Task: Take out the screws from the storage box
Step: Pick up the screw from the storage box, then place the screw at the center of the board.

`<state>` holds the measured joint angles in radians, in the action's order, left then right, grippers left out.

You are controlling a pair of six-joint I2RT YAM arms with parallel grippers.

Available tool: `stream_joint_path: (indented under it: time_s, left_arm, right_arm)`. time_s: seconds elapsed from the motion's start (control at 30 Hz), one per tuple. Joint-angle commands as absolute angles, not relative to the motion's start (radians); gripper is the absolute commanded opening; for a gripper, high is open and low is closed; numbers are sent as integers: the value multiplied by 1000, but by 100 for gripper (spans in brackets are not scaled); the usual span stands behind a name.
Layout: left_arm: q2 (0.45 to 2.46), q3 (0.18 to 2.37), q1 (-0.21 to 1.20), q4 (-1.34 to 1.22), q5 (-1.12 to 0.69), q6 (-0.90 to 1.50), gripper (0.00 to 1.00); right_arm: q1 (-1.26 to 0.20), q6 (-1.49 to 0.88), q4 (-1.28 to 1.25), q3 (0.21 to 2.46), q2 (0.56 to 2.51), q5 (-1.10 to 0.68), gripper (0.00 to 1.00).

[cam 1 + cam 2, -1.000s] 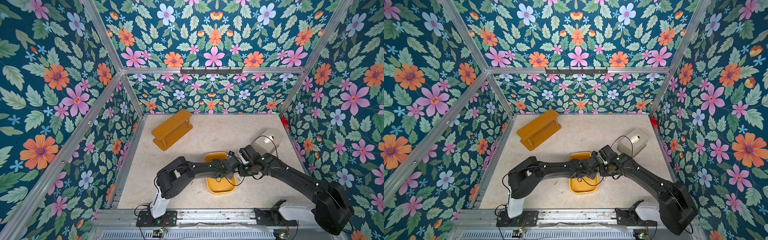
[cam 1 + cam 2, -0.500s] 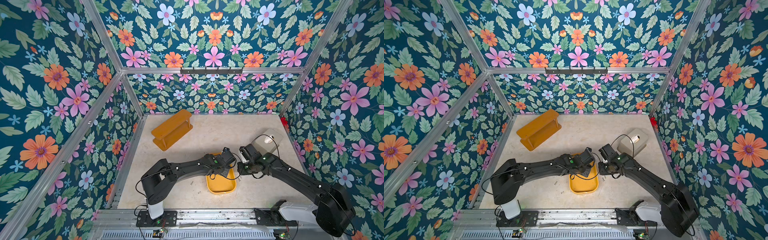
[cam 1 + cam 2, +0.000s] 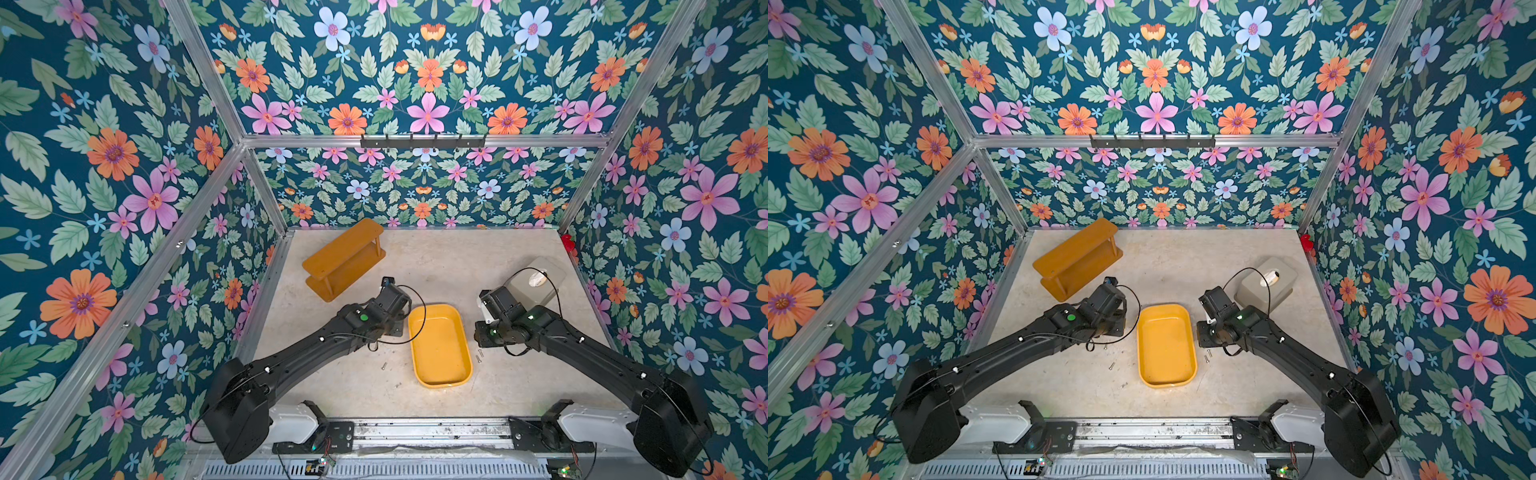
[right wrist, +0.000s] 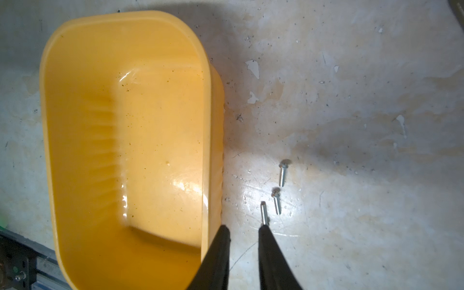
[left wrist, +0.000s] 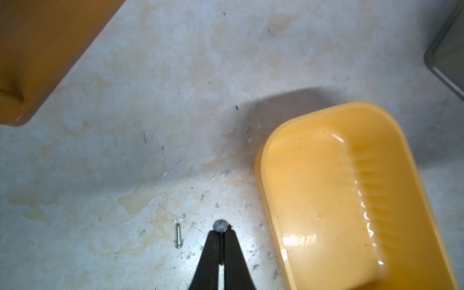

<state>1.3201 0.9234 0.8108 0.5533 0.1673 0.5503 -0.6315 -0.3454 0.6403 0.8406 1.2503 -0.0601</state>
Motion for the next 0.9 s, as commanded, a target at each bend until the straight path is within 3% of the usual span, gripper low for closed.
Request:
stream_joint_path:
  time_s: [0.0, 0.27, 0.8, 0.87]
  left_arm:
    - [1342, 875, 799, 533, 126, 556, 0]
    - [1412, 746, 798, 397, 55, 595, 0]
    - [1486, 739, 801, 414, 67, 580, 0]
    - [1469, 740, 802, 421, 67, 581, 4]
  right_arm:
    - [-622, -329, 618, 849, 1261, -60, 25]
    - [-583, -315, 615, 861, 1246, -61, 25]
    - [-570, -310, 593, 825, 1244, -72, 25]
    - [-571, -310, 590, 821, 1242, -71, 26]
